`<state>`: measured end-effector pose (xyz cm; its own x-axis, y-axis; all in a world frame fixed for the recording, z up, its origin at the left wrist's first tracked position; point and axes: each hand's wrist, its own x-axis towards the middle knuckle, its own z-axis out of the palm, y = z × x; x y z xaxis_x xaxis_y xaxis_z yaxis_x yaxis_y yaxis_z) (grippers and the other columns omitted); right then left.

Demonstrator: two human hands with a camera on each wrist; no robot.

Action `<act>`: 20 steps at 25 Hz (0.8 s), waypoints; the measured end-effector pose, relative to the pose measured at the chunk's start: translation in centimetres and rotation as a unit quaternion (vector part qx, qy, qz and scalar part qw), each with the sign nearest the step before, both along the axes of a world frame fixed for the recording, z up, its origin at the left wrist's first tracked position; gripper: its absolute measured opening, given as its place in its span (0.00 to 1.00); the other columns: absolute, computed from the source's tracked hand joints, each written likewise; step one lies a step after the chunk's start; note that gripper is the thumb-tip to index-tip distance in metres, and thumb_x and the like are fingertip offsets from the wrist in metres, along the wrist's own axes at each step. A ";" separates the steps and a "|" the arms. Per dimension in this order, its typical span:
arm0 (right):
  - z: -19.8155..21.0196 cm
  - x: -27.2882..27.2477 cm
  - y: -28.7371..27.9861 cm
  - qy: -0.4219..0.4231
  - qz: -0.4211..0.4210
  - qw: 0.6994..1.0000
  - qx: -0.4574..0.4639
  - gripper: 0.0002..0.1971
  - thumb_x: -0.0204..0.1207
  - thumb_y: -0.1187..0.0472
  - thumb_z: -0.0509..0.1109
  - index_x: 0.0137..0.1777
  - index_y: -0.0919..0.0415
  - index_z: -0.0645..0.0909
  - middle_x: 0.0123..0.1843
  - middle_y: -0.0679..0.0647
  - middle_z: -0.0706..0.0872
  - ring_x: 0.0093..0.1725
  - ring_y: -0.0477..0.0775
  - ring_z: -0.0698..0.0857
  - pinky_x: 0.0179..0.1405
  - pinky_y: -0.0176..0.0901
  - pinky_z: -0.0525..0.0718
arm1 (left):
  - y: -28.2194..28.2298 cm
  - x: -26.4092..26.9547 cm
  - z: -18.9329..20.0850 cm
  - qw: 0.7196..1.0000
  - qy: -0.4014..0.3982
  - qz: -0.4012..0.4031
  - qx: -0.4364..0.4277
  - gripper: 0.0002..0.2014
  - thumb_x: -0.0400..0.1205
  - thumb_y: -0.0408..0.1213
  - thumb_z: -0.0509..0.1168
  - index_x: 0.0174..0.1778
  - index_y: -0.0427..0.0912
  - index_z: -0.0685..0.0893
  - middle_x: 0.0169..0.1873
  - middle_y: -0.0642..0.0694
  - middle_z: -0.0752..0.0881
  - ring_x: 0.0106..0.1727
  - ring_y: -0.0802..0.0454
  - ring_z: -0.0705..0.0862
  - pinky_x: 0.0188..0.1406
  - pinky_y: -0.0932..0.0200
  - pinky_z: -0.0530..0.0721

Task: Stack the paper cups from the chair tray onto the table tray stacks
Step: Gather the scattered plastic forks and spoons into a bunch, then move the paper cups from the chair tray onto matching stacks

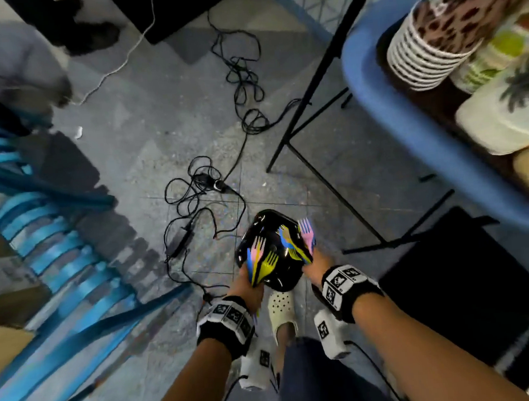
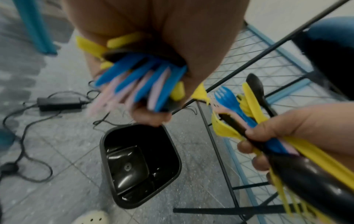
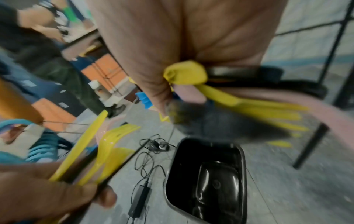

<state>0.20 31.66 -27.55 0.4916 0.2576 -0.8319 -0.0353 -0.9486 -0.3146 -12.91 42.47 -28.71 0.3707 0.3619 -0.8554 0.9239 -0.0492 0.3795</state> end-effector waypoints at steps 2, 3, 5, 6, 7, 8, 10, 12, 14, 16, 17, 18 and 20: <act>-3.9 0.3 0.2 0.013 -0.007 0.999 -0.031 0.25 0.75 0.70 0.64 0.74 0.65 0.68 0.69 0.68 0.79 0.68 0.66 0.78 0.63 0.46 0.74 | 0.5 0.8 -3.7 0.998 0.002 0.025 -0.066 0.27 0.75 0.32 0.63 0.71 0.42 0.68 0.59 0.22 0.82 0.58 0.24 0.82 0.57 0.36 0.83; -5.7 0.5 0.2 0.015 -0.008 0.999 -0.043 0.25 0.75 0.70 0.64 0.73 0.65 0.69 0.68 0.68 0.79 0.68 0.66 0.78 0.63 0.46 0.74 | 0.9 1.3 -5.6 0.996 0.014 0.032 -0.079 0.27 0.74 0.31 0.63 0.71 0.40 0.69 0.60 0.21 0.80 0.59 0.23 0.81 0.58 0.34 0.82; -8.9 0.8 0.3 0.013 0.007 0.998 -0.064 0.22 0.76 0.70 0.63 0.71 0.68 0.70 0.68 0.70 0.79 0.67 0.67 0.79 0.63 0.47 0.75 | 2.0 1.7 -9.2 0.996 0.049 0.020 -0.068 0.29 0.73 0.35 0.64 0.72 0.41 0.68 0.61 0.25 0.82 0.61 0.27 0.81 0.60 0.37 0.82; -10.6 0.9 0.4 0.013 0.019 0.997 -0.073 0.21 0.76 0.69 0.62 0.70 0.69 0.70 0.68 0.70 0.79 0.67 0.66 0.79 0.63 0.47 0.76 | 2.6 1.8 -10.6 0.996 0.067 -0.006 -0.060 0.30 0.71 0.37 0.63 0.72 0.42 0.69 0.60 0.28 0.83 0.61 0.30 0.83 0.60 0.39 0.83; -12.0 1.0 0.7 0.016 0.032 0.996 -0.080 0.21 0.76 0.69 0.62 0.70 0.69 0.70 0.68 0.70 0.78 0.67 0.66 0.79 0.63 0.47 0.76 | 3.2 2.0 -12.0 0.994 0.086 -0.037 -0.064 0.30 0.71 0.38 0.63 0.71 0.44 0.70 0.61 0.31 0.83 0.61 0.33 0.83 0.61 0.41 0.83; -13.3 1.0 0.8 0.020 0.039 0.995 -0.087 0.21 0.76 0.69 0.62 0.70 0.69 0.70 0.68 0.69 0.78 0.67 0.66 0.79 0.63 0.46 0.76 | 3.5 2.1 -13.4 0.990 0.100 -0.068 -0.070 0.28 0.72 0.39 0.63 0.70 0.45 0.71 0.62 0.34 0.83 0.62 0.36 0.82 0.63 0.45 0.82; -15.7 0.8 1.2 0.029 0.051 0.993 -0.099 0.22 0.77 0.67 0.62 0.71 0.67 0.69 0.70 0.68 0.77 0.69 0.65 0.78 0.65 0.45 0.75 | 3.7 2.5 -15.9 0.984 0.120 -0.116 -0.059 0.24 0.76 0.42 0.62 0.69 0.44 0.71 0.66 0.37 0.80 0.66 0.37 0.79 0.65 0.49 0.79; -17.4 0.6 1.7 0.041 0.053 0.992 -0.110 0.23 0.78 0.65 0.62 0.73 0.66 0.69 0.71 0.67 0.76 0.70 0.65 0.77 0.67 0.46 0.74 | 3.3 2.6 -17.9 0.978 0.149 -0.139 -0.031 0.24 0.78 0.42 0.61 0.70 0.42 0.71 0.69 0.36 0.77 0.68 0.37 0.77 0.66 0.50 0.76; -18.8 0.5 2.2 0.047 0.042 0.993 -0.102 0.25 0.77 0.62 0.65 0.74 0.65 0.67 0.71 0.66 0.77 0.69 0.64 0.77 0.68 0.46 0.74 | 2.9 2.9 -19.4 0.981 0.155 -0.114 -0.009 0.27 0.78 0.46 0.62 0.72 0.40 0.69 0.71 0.35 0.76 0.70 0.36 0.76 0.68 0.50 0.75; -19.8 0.7 2.5 0.057 -0.034 0.997 -0.042 0.33 0.75 0.58 0.70 0.77 0.64 0.61 0.72 0.62 0.77 0.70 0.62 0.77 0.68 0.44 0.73 | 2.7 3.5 -21.1 0.992 0.124 0.004 -0.036 0.32 0.79 0.55 0.58 0.75 0.39 0.67 0.73 0.35 0.74 0.74 0.37 0.73 0.74 0.50 0.70; -19.9 0.8 2.5 0.055 -0.069 0.996 -0.014 0.36 0.75 0.57 0.70 0.79 0.63 0.57 0.73 0.62 0.76 0.72 0.62 0.76 0.69 0.43 0.72 | 2.7 4.0 -21.5 0.992 0.090 0.070 -0.062 0.31 0.82 0.55 0.55 0.76 0.37 0.67 0.74 0.35 0.73 0.75 0.38 0.71 0.76 0.50 0.67; -20.0 1.1 2.6 0.046 -0.085 0.995 0.003 0.36 0.76 0.56 0.69 0.80 0.63 0.56 0.74 0.63 0.74 0.73 0.62 0.75 0.70 0.43 0.71 | 2.8 4.4 -22.0 0.988 0.051 0.123 -0.076 0.28 0.84 0.51 0.53 0.74 0.34 0.69 0.74 0.35 0.73 0.75 0.39 0.71 0.77 0.52 0.66; -20.0 1.5 2.4 0.013 -0.076 0.997 0.014 0.30 0.77 0.61 0.67 0.78 0.63 0.63 0.73 0.65 0.76 0.71 0.64 0.76 0.70 0.47 0.72 | 2.9 4.5 -22.0 0.982 0.015 0.180 -0.062 0.21 0.85 0.39 0.57 0.70 0.31 0.74 0.69 0.35 0.77 0.73 0.40 0.74 0.73 0.55 0.68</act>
<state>1.73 34.09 -47.56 0.5059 0.2053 -0.8378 -0.1869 -0.9221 -0.3388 -8.36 45.41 -50.75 0.2124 0.3566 -0.9098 0.8834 0.3279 0.3348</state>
